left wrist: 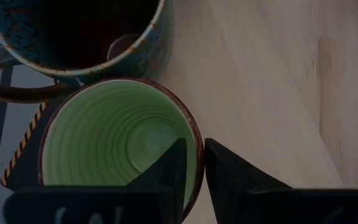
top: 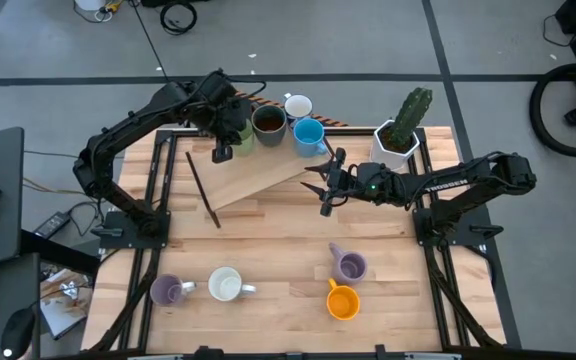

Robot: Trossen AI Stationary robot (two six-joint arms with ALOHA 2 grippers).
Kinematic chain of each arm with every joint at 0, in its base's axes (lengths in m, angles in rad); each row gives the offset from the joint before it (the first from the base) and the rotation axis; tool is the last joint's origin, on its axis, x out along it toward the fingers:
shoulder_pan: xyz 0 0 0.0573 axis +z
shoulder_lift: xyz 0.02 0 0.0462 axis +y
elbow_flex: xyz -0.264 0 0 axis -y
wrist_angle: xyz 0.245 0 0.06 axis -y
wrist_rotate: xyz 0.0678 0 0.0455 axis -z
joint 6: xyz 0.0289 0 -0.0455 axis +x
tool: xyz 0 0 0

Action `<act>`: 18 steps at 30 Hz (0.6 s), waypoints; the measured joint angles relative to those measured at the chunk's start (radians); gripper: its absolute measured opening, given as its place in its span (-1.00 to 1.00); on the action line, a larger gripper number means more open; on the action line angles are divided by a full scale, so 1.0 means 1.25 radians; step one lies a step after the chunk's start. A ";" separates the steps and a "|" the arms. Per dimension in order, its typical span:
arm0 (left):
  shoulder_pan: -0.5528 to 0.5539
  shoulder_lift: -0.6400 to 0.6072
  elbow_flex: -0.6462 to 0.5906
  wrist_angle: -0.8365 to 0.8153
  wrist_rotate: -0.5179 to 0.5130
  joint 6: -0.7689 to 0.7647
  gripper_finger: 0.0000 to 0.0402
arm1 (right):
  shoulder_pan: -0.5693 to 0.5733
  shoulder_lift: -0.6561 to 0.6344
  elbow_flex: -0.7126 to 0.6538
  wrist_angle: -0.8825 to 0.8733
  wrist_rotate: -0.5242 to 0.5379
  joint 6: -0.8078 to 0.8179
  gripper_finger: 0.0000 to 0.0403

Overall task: Place coffee mugs
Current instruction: Put the stripe green mug on the shelf

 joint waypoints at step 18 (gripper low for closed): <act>-0.024 0.000 0.000 0.000 -0.006 0.000 -0.68 | 0.000 0.000 0.000 0.005 0.000 0.012 -0.01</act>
